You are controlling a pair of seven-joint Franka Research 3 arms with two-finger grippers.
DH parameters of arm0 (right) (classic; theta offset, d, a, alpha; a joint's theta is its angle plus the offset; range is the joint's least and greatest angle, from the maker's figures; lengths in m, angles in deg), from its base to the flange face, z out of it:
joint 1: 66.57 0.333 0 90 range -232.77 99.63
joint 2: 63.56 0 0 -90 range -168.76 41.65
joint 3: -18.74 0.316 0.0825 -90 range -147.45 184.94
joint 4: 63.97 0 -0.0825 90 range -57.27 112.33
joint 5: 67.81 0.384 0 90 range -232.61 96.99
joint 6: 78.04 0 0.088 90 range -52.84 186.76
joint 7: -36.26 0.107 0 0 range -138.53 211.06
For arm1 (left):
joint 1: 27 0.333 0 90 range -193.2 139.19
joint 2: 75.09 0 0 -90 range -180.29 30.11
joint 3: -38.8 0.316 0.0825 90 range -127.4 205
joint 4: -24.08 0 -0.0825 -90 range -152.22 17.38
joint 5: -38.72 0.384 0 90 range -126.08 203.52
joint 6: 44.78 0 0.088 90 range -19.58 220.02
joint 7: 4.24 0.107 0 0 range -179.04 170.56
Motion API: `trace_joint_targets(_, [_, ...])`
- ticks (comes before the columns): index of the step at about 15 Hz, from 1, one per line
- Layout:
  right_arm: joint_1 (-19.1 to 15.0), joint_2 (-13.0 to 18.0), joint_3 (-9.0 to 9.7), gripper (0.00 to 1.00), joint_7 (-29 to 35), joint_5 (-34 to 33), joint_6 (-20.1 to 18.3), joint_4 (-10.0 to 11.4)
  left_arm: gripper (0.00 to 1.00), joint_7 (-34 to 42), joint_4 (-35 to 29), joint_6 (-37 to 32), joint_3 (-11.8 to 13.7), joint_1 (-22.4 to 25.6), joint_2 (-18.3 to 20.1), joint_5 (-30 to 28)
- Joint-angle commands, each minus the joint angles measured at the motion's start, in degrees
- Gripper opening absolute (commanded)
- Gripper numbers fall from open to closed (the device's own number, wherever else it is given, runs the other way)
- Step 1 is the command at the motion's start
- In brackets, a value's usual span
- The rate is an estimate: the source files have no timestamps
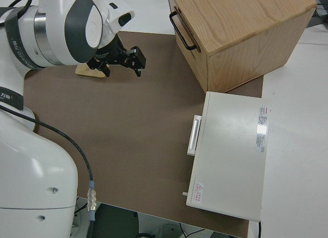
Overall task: Pick gray plate from table and place it on lower plate rack with left arm
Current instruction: 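Move the left gripper out from the rack toward the gray plate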
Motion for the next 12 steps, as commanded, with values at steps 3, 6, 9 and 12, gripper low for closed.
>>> trace_joint_targets(3, [-1.5,0.11,1.38,0.983,0.8,-0.2,-0.98,-0.59,0.99,-1.04,-5.26,5.77,0.32,-0.63,1.05,-1.13])
trace_joint_targets(6, [-1.5,0.11,1.38,0.983,0.8,-0.12,-0.98,-0.59,0.99,-1.13,-11.84,12.62,0.14,-0.98,1.4,-2.01])
trace_joint_targets(9, [-1.5,0.11,1.38,0.983,0.8,-0.12,-0.98,-0.59,0.99,-1.13,-17.11,18.51,-0.12,-0.98,0.7,-2.01])
trace_joint_targets(12, [-1.5,0.11,1.38,0.983,0.8,-0.12,-0.98,-0.59,0.99,-1.13,-21.52,23.43,-0.3,-1.07,-1.23,-2.01])
